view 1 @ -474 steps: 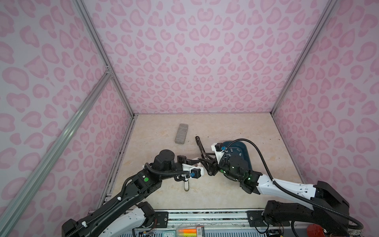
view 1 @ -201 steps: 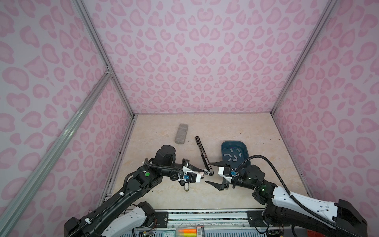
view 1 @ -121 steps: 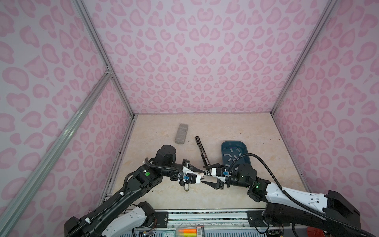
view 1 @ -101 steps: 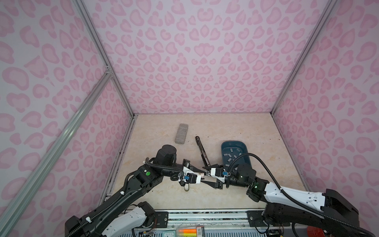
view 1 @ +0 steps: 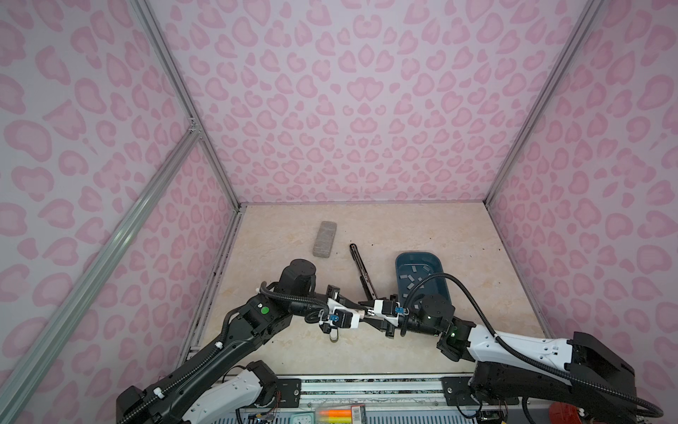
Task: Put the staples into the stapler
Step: 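Close the right gripper on the pink mini stapler beside the left gripper, then open the left gripper and draw it back while the right gripper holds the stapler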
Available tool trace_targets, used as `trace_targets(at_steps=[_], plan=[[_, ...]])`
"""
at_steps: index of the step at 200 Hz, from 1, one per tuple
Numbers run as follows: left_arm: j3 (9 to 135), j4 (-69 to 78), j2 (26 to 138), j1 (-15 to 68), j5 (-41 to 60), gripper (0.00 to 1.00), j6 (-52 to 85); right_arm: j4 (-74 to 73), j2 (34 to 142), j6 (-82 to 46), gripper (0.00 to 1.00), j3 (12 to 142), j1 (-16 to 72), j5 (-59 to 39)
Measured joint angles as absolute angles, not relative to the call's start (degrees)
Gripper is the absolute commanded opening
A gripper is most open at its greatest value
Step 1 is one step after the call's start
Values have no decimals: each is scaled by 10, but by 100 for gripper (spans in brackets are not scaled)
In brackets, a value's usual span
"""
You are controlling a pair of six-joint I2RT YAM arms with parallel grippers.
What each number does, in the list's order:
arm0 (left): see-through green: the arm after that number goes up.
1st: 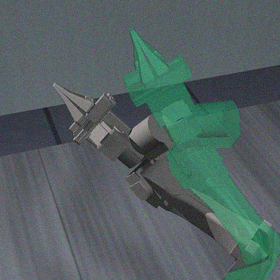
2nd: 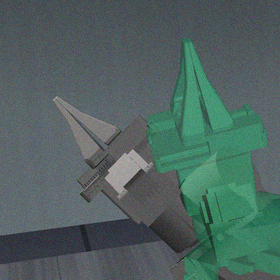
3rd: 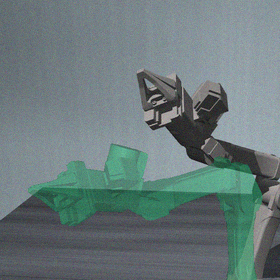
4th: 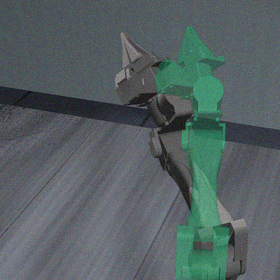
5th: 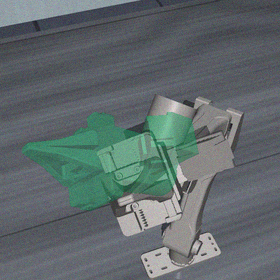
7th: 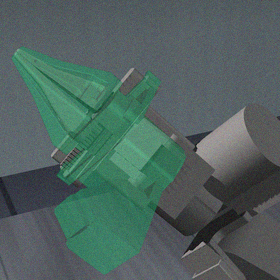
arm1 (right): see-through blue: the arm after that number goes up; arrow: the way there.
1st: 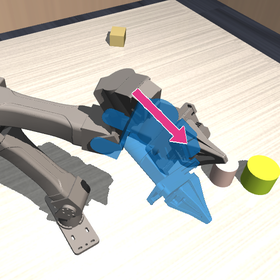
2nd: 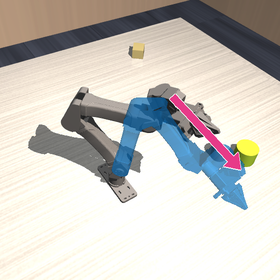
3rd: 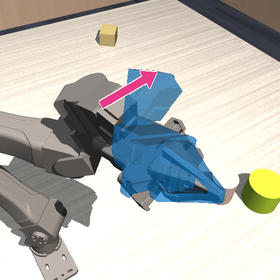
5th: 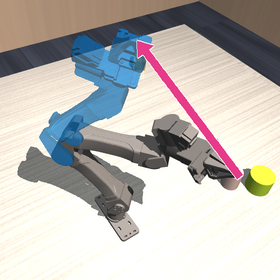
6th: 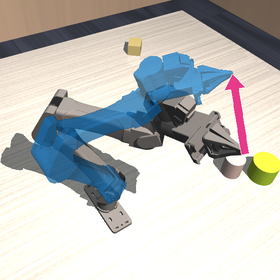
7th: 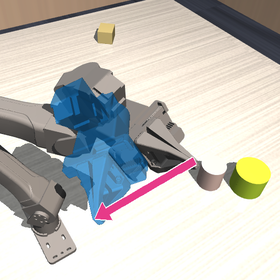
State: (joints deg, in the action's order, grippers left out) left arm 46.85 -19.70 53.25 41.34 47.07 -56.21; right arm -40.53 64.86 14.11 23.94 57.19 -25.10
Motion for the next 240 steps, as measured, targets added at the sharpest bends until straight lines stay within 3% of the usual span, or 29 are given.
trace_targets(at_steps=[9,22,40,63,107,184,240], plan=[[469,-198,532,413,471,8,-559,-406,649,142,28,240,573,-248],[469,-198,532,413,469,22,-554,-406,649,146,26,240,573,-245],[469,-196,531,413,464,23,-544,-406,648,146,22,240,574,-241],[452,-152,511,413,442,40,-516,-407,641,139,21,240,575,-230],[416,-62,462,412,370,60,-466,-404,625,115,18,240,573,-164],[385,43,430,404,178,63,-408,-378,590,93,11,234,565,-86],[369,121,424,383,-9,62,-385,-318,596,10,4,293,564,-17]])
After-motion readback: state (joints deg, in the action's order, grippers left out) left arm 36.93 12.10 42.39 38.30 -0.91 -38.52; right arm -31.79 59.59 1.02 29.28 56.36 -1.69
